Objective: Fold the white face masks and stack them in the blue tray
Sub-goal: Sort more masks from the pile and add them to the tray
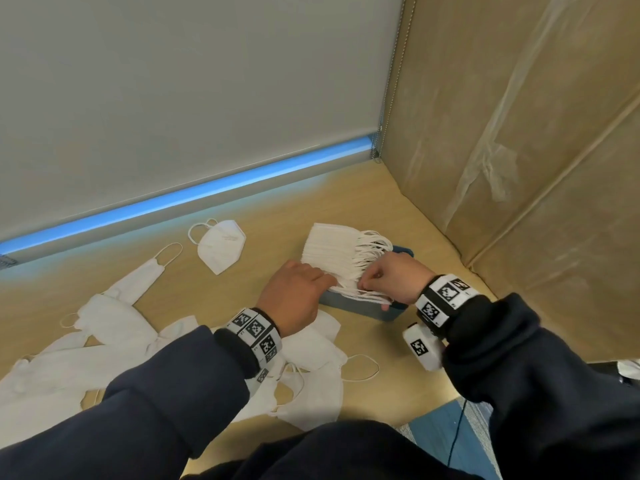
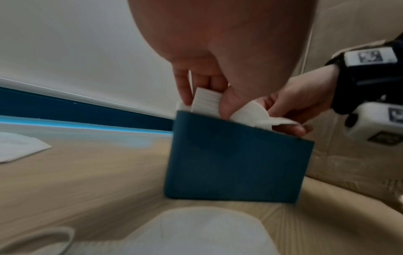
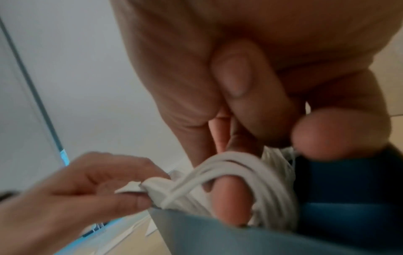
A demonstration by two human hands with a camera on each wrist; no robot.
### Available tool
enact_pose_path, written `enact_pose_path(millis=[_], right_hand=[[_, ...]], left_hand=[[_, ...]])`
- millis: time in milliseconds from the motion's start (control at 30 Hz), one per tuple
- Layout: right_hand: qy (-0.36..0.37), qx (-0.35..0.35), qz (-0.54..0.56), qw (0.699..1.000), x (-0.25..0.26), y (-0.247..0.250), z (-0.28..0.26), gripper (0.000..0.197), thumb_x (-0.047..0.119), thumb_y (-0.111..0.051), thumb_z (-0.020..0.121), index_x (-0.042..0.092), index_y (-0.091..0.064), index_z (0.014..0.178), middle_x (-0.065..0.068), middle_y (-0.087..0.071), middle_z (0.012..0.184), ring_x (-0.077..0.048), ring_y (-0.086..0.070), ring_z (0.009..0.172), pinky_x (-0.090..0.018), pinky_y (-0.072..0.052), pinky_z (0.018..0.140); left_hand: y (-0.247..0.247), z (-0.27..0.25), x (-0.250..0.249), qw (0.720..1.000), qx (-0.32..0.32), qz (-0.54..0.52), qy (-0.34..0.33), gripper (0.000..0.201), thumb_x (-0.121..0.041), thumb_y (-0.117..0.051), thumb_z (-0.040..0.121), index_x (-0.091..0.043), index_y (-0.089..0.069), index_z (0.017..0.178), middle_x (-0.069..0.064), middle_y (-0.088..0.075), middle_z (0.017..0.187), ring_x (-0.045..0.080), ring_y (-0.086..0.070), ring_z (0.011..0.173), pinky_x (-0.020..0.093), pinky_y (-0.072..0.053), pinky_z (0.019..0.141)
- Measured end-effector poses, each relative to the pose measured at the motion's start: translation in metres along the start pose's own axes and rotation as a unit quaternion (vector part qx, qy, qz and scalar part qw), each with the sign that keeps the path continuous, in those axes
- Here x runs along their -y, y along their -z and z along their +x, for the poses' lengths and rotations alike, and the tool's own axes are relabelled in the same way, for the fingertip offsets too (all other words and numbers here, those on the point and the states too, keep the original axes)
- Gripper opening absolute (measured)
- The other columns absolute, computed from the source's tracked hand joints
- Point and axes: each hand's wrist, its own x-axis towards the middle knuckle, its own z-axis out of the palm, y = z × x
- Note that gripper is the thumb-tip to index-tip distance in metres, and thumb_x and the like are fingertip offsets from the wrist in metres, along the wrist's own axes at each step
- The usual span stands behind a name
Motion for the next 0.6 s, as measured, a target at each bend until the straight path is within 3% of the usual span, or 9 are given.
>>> enact_pose_path(millis=[133, 233, 300, 367, 467, 533, 600], right_hand=[[-0.037, -0.082, -0.12, 0.989, 0.013, -0.001, 0.013, 0.039, 0.06, -0.075, 0.071, 0.021, -0.077, 0.076, 0.004, -0.074, 0.075, -0.017, -0.068, 0.075, -0.031, -0.058, 0.071], [-0.052, -0.097, -0.2, 0.974, 0.02, -0.006, 0.02, 0.062, 0.083, -0.063, 0.064, 0.021, -0.064, 0.066, 0.006, -0.059, 0.065, -0.018, -0.059, 0.067, -0.029, -0.05, 0.064], [-0.049, -0.109, -0.246, 0.962, 0.024, -0.01, 0.025, 0.066, 0.09, -0.055, 0.064, 0.024, -0.058, 0.069, 0.007, -0.052, 0.067, -0.019, -0.055, 0.068, -0.029, -0.048, 0.065], [-0.035, -0.113, -0.262, 0.958, 0.027, -0.011, 0.027, 0.059, 0.082, -0.059, 0.071, 0.023, -0.058, 0.071, 0.005, -0.054, 0.072, -0.021, -0.057, 0.071, -0.029, -0.049, 0.065], [-0.025, -0.072, -0.234, 0.969, 0.025, -0.001, 0.025, 0.028, 0.048, -0.067, 0.079, 0.022, -0.066, 0.07, 0.005, -0.062, 0.072, -0.022, -0.063, 0.073, -0.031, -0.054, 0.068], [-0.011, -0.059, -0.195, 0.979, 0.018, 0.011, 0.019, 0.01, 0.037, -0.07, 0.079, 0.029, -0.072, 0.072, 0.01, -0.069, 0.079, -0.016, -0.066, 0.077, -0.029, -0.055, 0.07], [0.022, -0.066, -0.127, 0.989, 0.009, 0.023, 0.01, 0.01, 0.03, -0.076, 0.079, 0.034, -0.072, 0.07, 0.013, -0.072, 0.079, -0.006, -0.065, 0.077, -0.021, -0.05, 0.068]], left_hand=[[0.013, 0.005, -0.003, 1.0, 0.011, -0.026, 0.012, 0.041, -0.006, -0.054, 0.074, -0.02, -0.07, 0.109, 0.0, -0.07, 0.089, 0.028, -0.064, 0.082, 0.04, -0.05, 0.075], [0.012, 0.004, -0.003, 0.999, 0.025, -0.034, 0.014, 0.044, -0.003, -0.053, 0.076, -0.019, -0.07, 0.114, 0.002, -0.07, 0.094, 0.029, -0.064, 0.085, 0.04, -0.052, 0.075], [0.011, 0.005, -0.004, 0.998, 0.052, -0.027, 0.028, 0.048, -0.003, -0.052, 0.078, -0.019, -0.069, 0.119, 0.003, -0.071, 0.1, 0.03, -0.065, 0.09, 0.042, -0.053, 0.077], [0.012, 0.009, -0.007, 0.997, 0.072, -0.014, 0.037, 0.049, -0.005, -0.052, 0.079, -0.02, -0.068, 0.122, 0.004, -0.072, 0.105, 0.03, -0.065, 0.095, 0.042, -0.052, 0.079], [0.014, 0.013, -0.01, 0.995, 0.078, 0.024, 0.057, 0.043, -0.007, -0.05, 0.081, -0.02, -0.067, 0.119, 0.003, -0.071, 0.106, 0.03, -0.065, 0.098, 0.039, -0.05, 0.078], [0.014, 0.011, -0.008, 0.995, 0.056, 0.03, 0.073, 0.042, -0.007, -0.052, 0.083, -0.02, -0.066, 0.12, 0.003, -0.069, 0.104, 0.03, -0.065, 0.094, 0.038, -0.05, 0.074], [0.015, 0.007, -0.006, 0.996, 0.012, 0.015, 0.085, 0.041, -0.005, -0.06, 0.083, -0.02, -0.067, 0.12, 0.002, -0.068, 0.101, 0.031, -0.066, 0.084, 0.037, -0.05, 0.065]])
